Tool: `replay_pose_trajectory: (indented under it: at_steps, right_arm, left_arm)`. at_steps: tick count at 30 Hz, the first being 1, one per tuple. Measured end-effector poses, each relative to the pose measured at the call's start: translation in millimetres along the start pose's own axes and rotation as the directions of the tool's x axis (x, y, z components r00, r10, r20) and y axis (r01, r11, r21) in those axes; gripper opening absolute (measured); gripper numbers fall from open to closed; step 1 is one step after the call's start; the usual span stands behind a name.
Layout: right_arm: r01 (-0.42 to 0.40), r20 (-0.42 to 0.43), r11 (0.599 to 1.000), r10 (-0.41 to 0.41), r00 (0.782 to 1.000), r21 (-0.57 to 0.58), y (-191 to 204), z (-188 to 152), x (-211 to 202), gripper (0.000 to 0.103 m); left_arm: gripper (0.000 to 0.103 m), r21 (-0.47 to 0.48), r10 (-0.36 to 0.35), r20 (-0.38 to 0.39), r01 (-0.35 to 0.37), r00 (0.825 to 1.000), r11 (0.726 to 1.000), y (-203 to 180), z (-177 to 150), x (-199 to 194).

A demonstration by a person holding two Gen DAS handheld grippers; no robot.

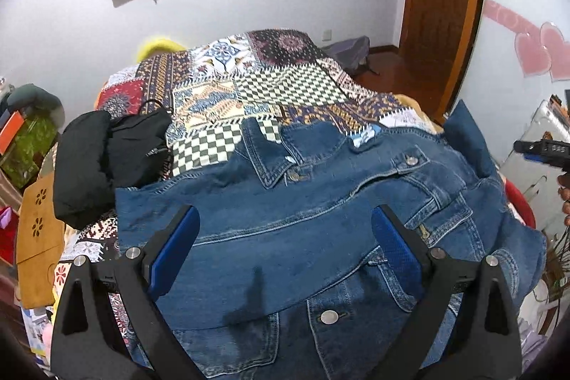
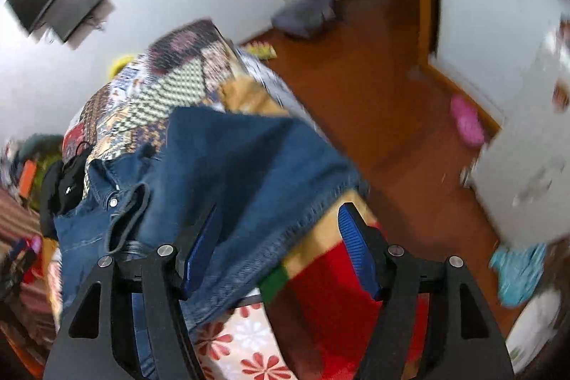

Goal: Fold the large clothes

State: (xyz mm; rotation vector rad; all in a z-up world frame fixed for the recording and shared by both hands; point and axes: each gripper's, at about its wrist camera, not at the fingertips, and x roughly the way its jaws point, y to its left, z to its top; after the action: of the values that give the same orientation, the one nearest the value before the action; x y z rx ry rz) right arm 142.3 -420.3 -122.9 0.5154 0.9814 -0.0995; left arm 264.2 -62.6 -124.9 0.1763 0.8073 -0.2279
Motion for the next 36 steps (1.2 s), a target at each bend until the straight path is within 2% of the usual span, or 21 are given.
replay_pose_trajectory:
  at_steps: [8,14,19,22,25,28,33,36]
  right_arm:
    - [-0.09,-0.091,0.972,0.112,0.989,0.215,-37.1,2.6,40.4,0.064]
    - [-0.096,-0.075,0.968,0.116,0.99,0.233,-40.0,12.7,59.4,0.064]
    - [-0.063,-0.09,0.971,0.085,0.992,0.231,-37.6,17.1,79.3,0.06]
    - [-0.023,-0.079,0.981,0.039,0.996,0.192,-31.6,20.5,78.2,0.042]
    - [-0.05,-0.063,0.982,0.062,0.996,0.184,-28.6,21.0,71.3,0.018]
    - [-0.051,-0.036,0.982,0.058,0.998,0.183,-25.8,21.4,60.4,0.011]
    - [-0.075,0.061,0.984,0.065,0.996,0.164,-10.7,29.9,22.1,0.009]
    - [-0.092,0.131,0.991,0.079,0.988,0.097,13.9,37.5,-8.1,0.009]
  left_arm:
    - [0.098,-0.003,0.01,-0.044,-0.01,0.999,1.0,-2.1,-5.9,18.0]
    - [0.098,-0.068,-0.054,-0.092,0.048,0.994,0.997,6.9,-12.8,29.9]
    - [0.098,-0.073,-0.05,-0.108,0.042,0.993,0.996,9.9,-19.1,34.4]
    - [0.098,-0.085,-0.064,-0.107,0.055,0.992,0.995,13.6,-21.6,33.0]
    - [0.098,-0.091,-0.069,-0.102,0.059,0.992,0.994,17.6,-23.4,30.9]
    - [0.098,-0.099,-0.073,-0.097,0.063,0.993,0.993,21.3,-24.5,28.6]
    - [0.098,-0.098,-0.074,-0.072,0.067,0.995,0.993,27.8,-26.4,18.2]
    - [0.098,-0.093,-0.078,-0.061,0.072,0.995,0.993,33.2,-28.6,12.0]
